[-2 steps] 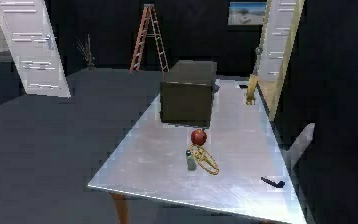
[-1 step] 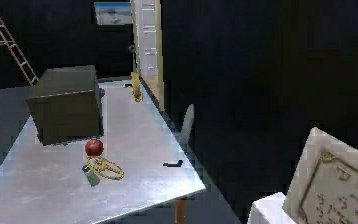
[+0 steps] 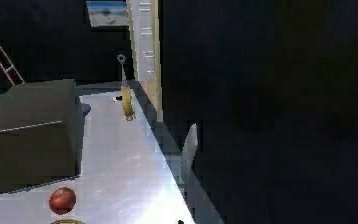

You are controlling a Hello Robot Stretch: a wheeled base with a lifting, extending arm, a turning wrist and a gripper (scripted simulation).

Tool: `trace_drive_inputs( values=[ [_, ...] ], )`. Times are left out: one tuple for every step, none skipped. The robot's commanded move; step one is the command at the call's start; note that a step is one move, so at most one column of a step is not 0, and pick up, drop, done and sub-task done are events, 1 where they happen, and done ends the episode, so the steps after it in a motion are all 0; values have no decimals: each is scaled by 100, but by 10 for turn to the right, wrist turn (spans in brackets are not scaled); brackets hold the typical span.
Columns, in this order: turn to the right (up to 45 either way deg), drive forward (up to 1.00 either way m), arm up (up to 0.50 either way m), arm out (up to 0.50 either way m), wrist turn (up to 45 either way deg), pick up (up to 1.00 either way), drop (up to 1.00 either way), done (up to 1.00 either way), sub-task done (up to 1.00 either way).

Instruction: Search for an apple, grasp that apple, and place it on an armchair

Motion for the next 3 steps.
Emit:
trace_drive_inputs(
  values=[
    [-450, 0, 0, 0, 0, 0, 0, 0, 0],
    [-450, 0, 0, 0, 0, 0, 0, 0, 0],
    [-330, 0, 0, 0, 0, 0, 0, 0, 0]
  ],
)
